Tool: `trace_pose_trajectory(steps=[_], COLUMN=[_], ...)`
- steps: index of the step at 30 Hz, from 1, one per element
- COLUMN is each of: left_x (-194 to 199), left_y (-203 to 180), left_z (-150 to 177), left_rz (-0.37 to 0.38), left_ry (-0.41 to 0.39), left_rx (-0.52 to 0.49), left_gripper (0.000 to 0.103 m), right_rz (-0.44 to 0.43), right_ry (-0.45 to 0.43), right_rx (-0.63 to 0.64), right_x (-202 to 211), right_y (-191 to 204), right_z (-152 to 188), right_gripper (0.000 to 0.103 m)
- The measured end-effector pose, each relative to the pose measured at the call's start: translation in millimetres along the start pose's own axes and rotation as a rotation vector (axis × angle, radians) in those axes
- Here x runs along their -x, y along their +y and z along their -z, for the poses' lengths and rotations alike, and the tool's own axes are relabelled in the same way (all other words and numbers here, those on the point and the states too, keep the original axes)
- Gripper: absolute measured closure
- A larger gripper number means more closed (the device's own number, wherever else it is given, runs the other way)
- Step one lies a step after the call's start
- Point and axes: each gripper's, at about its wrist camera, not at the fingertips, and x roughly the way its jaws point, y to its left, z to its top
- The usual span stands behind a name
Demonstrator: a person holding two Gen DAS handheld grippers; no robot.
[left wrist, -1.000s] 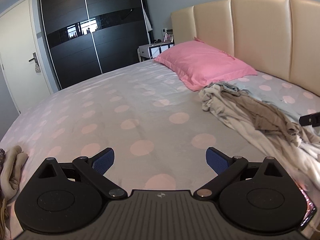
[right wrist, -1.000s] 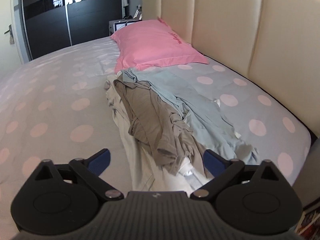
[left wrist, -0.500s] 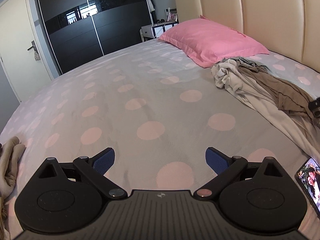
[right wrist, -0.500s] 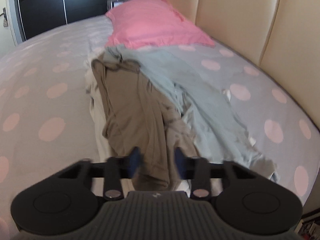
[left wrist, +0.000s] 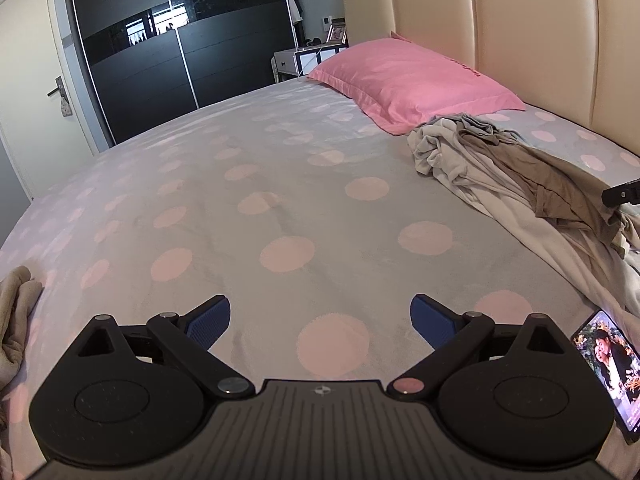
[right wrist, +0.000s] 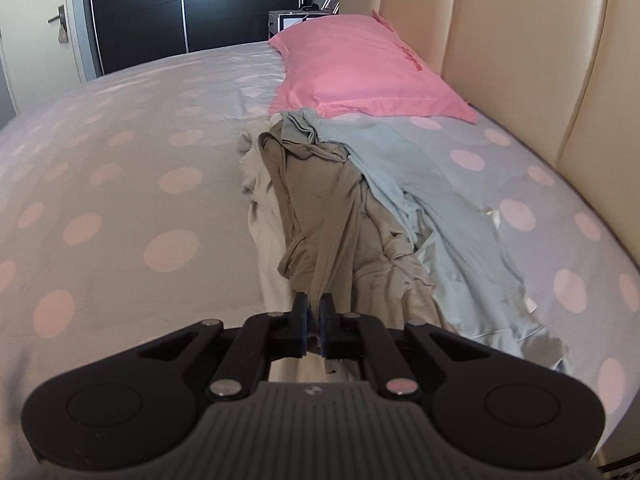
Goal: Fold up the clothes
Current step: 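Close the right gripper on the light-blue shirt in the pile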
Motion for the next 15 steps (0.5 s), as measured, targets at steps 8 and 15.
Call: trace_pose_trajectory(steps=[8, 15], left_x=[-2.2, -17.2], left_y=[6.9, 10.8], left_z=[1.1, 0.5], left_rz=[-0.026, -0.049], left_ry=[0.012, 0.043], left_rx=[0.013, 0.004], left_gripper=[0.004, 0.004], right_rz=[0.053, 0.147], right_ry=[-0.032, 0.027], right_rx=[-0.140, -0.285], right_x=[9.4, -20.8], right_y=[-43.7, -105.1], right_z=[3.2, 6.4], right_gripper=[0.070, 0.064])
